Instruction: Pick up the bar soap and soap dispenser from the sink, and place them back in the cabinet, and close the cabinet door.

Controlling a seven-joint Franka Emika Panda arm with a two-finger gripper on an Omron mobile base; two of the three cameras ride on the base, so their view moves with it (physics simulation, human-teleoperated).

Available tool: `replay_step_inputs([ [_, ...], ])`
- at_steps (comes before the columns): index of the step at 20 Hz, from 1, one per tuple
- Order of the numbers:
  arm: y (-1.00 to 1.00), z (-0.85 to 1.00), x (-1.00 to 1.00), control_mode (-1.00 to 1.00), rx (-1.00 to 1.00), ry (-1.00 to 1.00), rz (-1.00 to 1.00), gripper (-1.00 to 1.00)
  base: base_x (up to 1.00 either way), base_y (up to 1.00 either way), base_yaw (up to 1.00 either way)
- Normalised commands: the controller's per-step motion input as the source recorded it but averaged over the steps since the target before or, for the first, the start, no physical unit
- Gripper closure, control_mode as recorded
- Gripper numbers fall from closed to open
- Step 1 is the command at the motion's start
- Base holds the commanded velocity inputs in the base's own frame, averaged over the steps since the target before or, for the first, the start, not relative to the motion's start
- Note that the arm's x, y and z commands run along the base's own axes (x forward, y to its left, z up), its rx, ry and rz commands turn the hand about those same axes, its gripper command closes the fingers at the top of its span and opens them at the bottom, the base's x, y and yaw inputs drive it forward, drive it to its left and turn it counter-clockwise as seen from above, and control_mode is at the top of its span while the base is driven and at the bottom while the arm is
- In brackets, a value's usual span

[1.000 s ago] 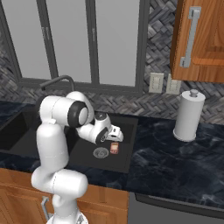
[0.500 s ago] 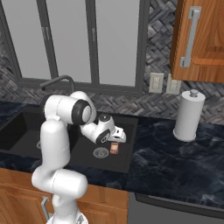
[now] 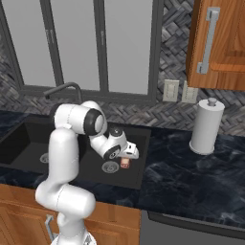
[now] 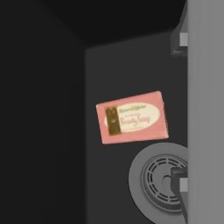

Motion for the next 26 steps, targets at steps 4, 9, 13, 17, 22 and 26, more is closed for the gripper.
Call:
replay_step_inputs([
  [4,0.00,-0.17,0.01,-1.00,0.00,0.00,0.00,-1.00,0.00,0.00,0.00],
  [9,0.00,-0.14,0.13,-1.00,0.00,0.00,0.00,-1.00,0.00,0.00,0.00],
  [13,0.00,-0.11,0.17,-1.00,0.00,0.00,0.00,-1.00,0.00,0.00,0.00],
  [17,0.00,-0.11,0.17,-1.00,0.00,0.00,0.00,-1.00,0.00,0.00,0.00],
  [22,0.00,-0.11,0.19,-1.00,0.00,0.00,0.00,-1.00,0.00,0.00,0.00],
  [26,0.00,-0.14,0.18,-1.00,0.00,0.00,0.00,-1.00,0.00,0.00,0.00],
])
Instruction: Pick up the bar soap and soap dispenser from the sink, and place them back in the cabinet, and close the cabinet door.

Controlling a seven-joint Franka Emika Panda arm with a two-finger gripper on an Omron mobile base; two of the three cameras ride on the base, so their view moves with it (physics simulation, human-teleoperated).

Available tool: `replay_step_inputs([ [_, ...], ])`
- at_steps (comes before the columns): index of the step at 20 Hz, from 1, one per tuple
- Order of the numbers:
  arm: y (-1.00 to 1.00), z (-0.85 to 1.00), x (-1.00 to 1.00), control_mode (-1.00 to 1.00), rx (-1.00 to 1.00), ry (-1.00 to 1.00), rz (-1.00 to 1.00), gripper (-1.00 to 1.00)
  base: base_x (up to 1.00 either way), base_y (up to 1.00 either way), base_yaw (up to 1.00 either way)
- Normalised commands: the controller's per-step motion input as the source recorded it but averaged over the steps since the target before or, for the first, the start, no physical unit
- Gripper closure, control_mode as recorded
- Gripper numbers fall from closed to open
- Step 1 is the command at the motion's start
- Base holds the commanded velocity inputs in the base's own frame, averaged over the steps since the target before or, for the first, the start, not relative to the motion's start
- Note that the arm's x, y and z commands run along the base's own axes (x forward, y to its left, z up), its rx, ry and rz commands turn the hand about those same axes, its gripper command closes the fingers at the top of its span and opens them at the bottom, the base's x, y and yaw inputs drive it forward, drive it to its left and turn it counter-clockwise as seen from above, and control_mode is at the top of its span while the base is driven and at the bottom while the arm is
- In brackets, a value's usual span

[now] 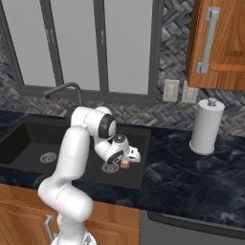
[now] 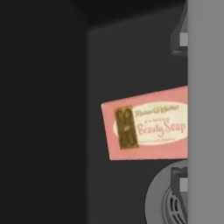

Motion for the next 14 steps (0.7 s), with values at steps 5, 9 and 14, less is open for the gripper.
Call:
replay_step_inputs([
  [5,0.00,-0.16,0.15,-1.00,0.00,0.00,0.00,-1.00,0.00,0.00,0.00],
  [9,0.01,-0.17,0.12,-1.00,0.00,0.00,0.00,-1.00,0.00,0.00,0.00],
  [14,0.02,-0.17,0.13,-1.00,0.00,0.00,0.00,-1.00,0.00,0.00,0.00],
])
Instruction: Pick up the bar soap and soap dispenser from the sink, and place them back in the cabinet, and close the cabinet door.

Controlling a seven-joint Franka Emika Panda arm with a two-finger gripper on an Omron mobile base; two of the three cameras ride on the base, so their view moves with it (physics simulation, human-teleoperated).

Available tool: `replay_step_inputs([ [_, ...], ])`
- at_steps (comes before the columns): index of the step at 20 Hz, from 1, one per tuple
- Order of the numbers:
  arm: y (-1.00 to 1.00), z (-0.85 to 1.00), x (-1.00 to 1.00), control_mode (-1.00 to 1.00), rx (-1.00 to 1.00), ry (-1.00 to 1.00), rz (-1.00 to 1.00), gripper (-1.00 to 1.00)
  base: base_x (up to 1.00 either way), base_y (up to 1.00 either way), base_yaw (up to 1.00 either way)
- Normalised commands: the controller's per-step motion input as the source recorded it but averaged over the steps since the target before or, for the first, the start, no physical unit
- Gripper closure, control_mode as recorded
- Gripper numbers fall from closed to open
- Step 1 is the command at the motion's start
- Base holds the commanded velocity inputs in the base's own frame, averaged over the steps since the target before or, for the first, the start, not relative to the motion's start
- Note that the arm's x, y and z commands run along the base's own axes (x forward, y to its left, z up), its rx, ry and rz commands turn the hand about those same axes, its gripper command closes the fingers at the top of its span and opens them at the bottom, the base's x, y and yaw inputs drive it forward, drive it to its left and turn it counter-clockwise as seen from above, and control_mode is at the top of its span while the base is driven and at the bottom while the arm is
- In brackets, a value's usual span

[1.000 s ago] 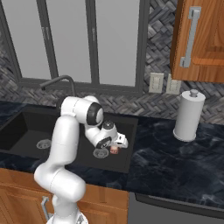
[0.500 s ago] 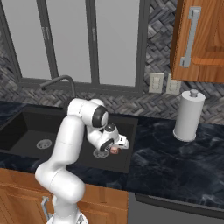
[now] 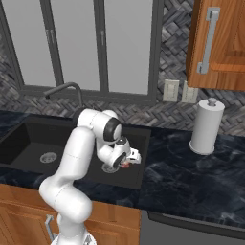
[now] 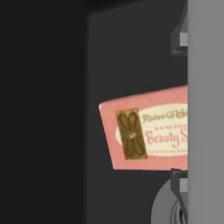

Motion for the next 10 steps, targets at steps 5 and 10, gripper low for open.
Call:
replay_step_inputs([
  [5,0.01,-0.15,0.12,-1.00,0.00,0.00,0.00,-1.00,0.00,0.00,0.00],
  [10,0.03,-0.16,0.01,-1.00,0.00,0.04,0.00,1.00,0.00,0.00,0.00],
])
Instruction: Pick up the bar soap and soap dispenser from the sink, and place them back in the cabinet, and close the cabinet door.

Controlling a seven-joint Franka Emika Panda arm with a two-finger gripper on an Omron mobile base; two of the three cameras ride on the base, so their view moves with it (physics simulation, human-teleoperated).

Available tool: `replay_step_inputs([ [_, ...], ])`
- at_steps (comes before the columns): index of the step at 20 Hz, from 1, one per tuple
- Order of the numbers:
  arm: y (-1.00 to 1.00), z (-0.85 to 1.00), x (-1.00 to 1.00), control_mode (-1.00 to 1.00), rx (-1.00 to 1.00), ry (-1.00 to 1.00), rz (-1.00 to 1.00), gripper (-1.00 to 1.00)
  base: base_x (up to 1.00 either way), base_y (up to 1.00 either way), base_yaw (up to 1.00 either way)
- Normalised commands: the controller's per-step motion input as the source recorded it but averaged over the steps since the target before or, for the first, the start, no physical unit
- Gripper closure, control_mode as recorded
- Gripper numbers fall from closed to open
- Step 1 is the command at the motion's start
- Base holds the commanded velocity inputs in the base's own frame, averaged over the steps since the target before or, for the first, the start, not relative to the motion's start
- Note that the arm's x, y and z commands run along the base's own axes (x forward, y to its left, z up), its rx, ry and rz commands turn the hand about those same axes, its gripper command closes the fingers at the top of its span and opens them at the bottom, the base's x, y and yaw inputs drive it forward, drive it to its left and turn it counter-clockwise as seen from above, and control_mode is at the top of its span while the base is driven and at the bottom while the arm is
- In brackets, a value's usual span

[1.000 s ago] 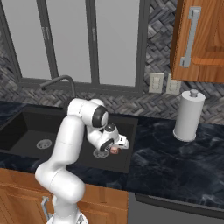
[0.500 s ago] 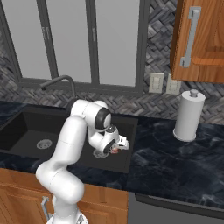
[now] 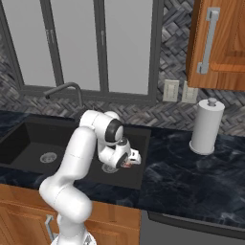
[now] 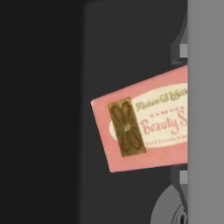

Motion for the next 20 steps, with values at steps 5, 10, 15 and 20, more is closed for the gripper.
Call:
replay_step_inputs([
  [5,0.00,-0.11,0.00,-1.00,0.00,0.03,0.00,1.00,0.00,0.00,0.00],
  [10,0.00,-0.13,0.00,-1.00,0.00,0.00,0.00,1.00,0.00,0.00,0.00],
  [15,0.00,0.39,-0.11,-1.00,0.00,-0.01,0.00,1.00,0.00,0.00,0.00],
  [20,0.00,0.75,-0.37,-1.00,0.00,-0.02,0.00,1.00,0.00,0.00,0.00],
])
